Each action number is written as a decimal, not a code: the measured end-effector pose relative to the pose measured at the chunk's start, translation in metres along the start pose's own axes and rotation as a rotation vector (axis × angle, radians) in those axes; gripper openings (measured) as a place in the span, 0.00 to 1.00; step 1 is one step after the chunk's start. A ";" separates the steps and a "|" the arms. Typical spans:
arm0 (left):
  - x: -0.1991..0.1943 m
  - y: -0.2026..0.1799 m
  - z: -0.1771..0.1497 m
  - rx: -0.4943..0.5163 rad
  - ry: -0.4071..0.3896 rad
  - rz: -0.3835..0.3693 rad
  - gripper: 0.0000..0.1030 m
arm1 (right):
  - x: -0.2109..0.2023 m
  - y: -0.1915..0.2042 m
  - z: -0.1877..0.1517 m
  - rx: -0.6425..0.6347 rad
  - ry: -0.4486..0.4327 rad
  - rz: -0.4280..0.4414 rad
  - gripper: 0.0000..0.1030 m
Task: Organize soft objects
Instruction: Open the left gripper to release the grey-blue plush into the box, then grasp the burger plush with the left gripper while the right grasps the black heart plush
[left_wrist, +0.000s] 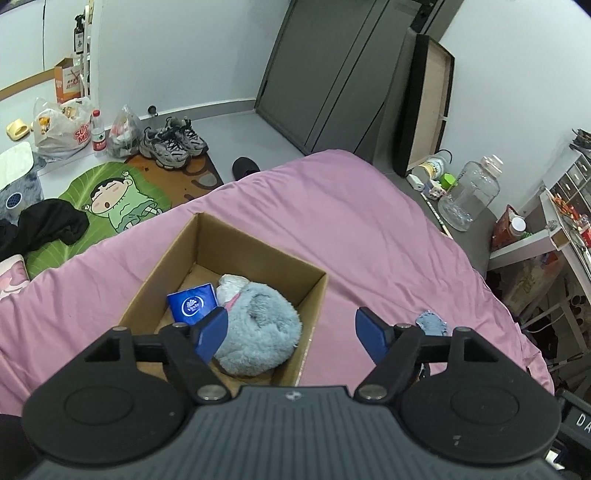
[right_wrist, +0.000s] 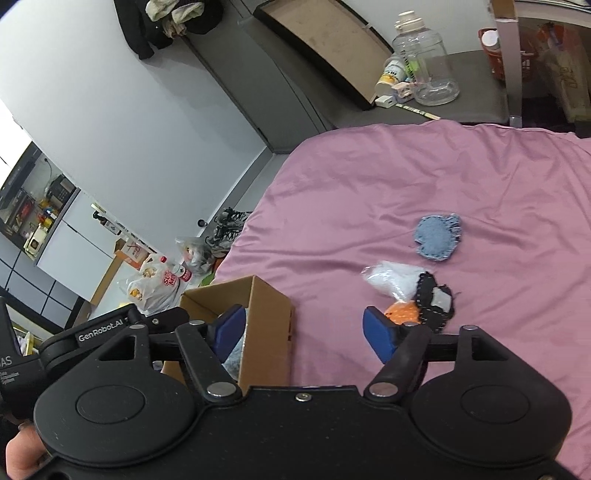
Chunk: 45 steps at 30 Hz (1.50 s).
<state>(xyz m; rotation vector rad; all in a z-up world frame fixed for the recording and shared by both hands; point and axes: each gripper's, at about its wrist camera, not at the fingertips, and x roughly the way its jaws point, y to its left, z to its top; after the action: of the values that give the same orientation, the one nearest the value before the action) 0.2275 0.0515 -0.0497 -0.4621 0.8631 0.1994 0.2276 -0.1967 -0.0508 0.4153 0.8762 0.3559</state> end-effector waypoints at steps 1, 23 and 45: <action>-0.001 -0.002 -0.001 0.004 -0.001 0.001 0.72 | -0.002 -0.001 0.001 -0.001 -0.003 -0.002 0.72; -0.001 -0.065 -0.024 0.092 0.023 -0.053 0.73 | -0.029 -0.065 0.019 0.155 -0.074 -0.048 0.73; 0.072 -0.109 -0.066 0.097 0.143 -0.034 0.71 | 0.024 -0.124 0.015 0.298 0.050 -0.047 0.58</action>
<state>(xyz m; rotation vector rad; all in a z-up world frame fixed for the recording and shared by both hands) 0.2669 -0.0768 -0.1086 -0.4038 0.9995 0.0930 0.2696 -0.2961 -0.1184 0.6622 0.9899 0.1927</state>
